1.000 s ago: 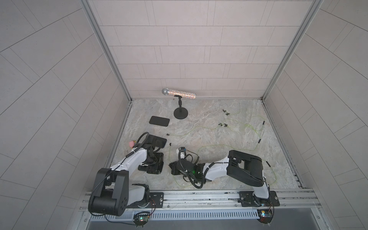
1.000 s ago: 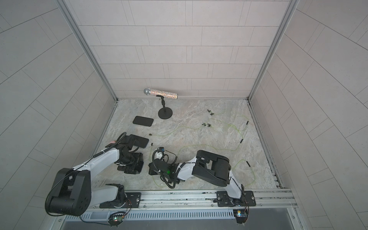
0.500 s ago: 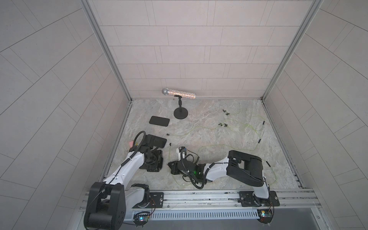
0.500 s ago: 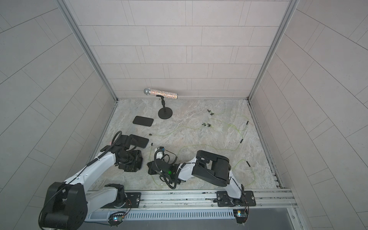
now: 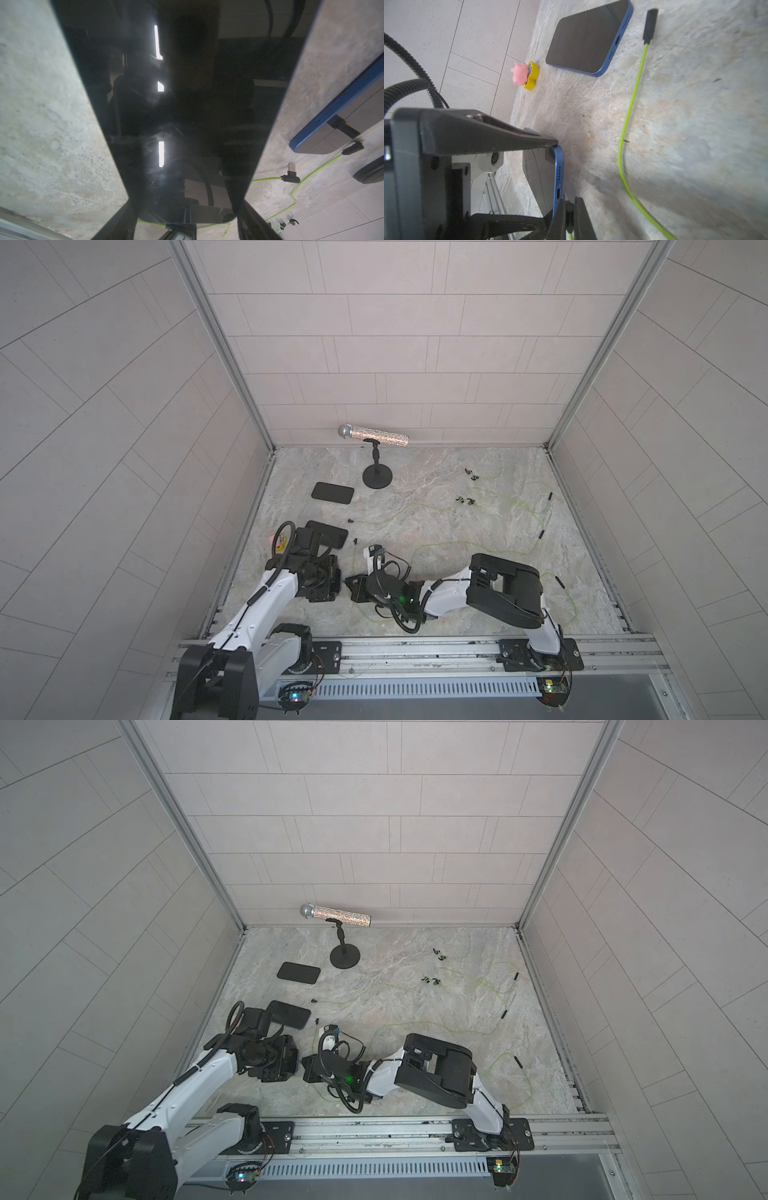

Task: Plug wired earphones into phones
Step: Pick up the phone at the center of the board, then insert the wired earphone into the phone.

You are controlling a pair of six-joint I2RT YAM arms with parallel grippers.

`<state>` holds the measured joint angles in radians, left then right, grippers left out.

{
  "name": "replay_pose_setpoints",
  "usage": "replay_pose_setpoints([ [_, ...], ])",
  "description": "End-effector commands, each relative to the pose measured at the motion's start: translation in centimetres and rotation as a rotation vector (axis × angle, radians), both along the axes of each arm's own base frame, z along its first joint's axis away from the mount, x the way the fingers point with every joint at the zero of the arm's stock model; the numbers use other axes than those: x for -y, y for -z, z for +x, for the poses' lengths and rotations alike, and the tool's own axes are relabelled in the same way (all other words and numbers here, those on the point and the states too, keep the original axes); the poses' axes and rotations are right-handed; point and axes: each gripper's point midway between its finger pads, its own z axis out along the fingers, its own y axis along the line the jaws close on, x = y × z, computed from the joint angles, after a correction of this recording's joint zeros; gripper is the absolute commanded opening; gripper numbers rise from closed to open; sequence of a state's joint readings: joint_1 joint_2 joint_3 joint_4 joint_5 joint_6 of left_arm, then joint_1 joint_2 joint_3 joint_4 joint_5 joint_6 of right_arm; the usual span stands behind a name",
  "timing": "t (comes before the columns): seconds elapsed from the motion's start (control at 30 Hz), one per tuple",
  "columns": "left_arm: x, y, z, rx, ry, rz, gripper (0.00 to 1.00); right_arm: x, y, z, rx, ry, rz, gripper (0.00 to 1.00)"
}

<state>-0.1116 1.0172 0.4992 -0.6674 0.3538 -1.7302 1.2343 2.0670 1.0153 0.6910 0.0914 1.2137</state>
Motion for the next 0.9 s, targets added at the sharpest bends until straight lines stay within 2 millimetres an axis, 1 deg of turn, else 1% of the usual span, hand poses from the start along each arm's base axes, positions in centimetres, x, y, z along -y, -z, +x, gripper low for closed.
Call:
replay_pose_setpoints([
  [0.0, 0.1, 0.0, -0.1, 0.002, -0.013, -0.013, 0.70, -0.1, -0.3, 0.4, -0.001, 0.029, 0.013, 0.00],
  [0.33, 0.1, 0.0, -0.1, 0.003, -0.015, -0.017, 0.70, -0.6, -0.5, 0.4, -0.006, 0.021, 0.022, 0.00],
  [0.63, 0.3, -0.2, -0.2, 0.012, -0.019, -0.027, 0.69, -0.8, -0.2, 0.7, -0.012, 0.025, 0.010, 0.00],
  [0.87, 0.4, -0.3, -0.1, 0.021, -0.022, -0.034, 0.69, -1.2, 0.0, 0.6, -0.020, 0.013, 0.017, 0.00],
])
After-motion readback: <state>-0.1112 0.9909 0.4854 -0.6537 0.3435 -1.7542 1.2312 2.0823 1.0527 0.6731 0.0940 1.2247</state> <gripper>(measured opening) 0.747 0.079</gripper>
